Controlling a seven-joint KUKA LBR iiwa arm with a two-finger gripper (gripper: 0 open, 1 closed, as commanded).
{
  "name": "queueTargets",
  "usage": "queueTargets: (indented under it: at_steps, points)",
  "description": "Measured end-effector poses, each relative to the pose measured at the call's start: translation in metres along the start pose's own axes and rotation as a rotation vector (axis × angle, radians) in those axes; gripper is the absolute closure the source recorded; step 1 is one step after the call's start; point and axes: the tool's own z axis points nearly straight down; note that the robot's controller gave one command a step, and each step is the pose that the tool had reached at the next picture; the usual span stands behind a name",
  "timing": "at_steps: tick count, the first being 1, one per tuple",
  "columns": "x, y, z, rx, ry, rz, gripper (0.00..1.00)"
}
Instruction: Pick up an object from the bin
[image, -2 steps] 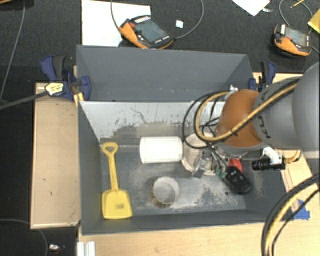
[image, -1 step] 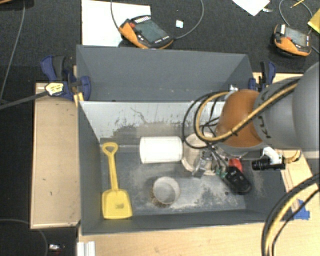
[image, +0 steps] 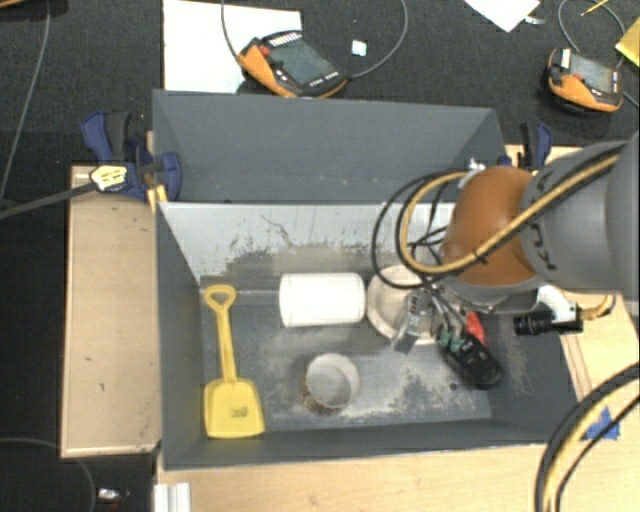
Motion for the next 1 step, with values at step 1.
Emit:
queueTargets:
  at_steps: [1]
  points:
    - [-0.0022,0.0006,-0.0314,-0.003,-0.008,-0.004,1.00]
